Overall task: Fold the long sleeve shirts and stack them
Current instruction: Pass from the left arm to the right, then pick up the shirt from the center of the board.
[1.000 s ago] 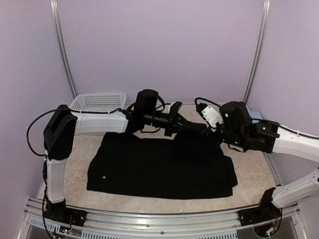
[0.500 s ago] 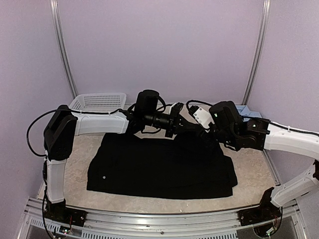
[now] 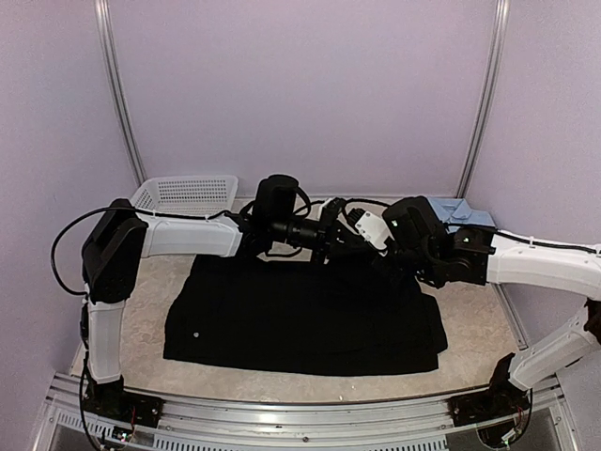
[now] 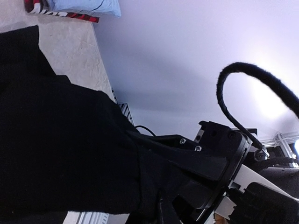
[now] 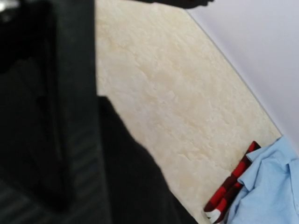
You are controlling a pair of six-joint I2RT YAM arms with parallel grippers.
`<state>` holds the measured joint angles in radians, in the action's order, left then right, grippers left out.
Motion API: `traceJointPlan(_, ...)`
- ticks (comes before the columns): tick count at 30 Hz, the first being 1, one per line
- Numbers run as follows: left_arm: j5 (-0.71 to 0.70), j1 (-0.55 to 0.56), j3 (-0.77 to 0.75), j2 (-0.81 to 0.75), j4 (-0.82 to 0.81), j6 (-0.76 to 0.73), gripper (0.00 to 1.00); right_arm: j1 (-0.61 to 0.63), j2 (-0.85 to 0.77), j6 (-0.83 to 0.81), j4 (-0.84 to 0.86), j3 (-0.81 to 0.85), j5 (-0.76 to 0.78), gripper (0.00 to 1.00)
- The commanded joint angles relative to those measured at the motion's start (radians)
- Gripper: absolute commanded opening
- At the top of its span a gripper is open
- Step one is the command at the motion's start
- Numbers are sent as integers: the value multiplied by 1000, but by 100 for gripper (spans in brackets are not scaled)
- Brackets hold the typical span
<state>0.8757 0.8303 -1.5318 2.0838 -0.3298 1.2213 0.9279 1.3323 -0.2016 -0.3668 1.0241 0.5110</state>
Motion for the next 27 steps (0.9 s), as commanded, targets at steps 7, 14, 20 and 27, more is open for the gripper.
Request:
traceJointPlan(7, -148, -127, 186, -197, 124, -310, 67, -25, -167, 81, 16, -48, -53, 0)
traceJointPlan(14, -567, -274, 272, -334, 468, -627, 71, -58, -259, 140, -24, -55, -86, 0)
traceJointPlan(20, -913, -272, 236, -368, 625, -936, 71, -69, -353, 144, -155, 74, -127, 0)
traceJointPlan(27, -956, -259, 167, -305, 719, -1343, 72, -73, -366, 154, -310, 194, -136, 0)
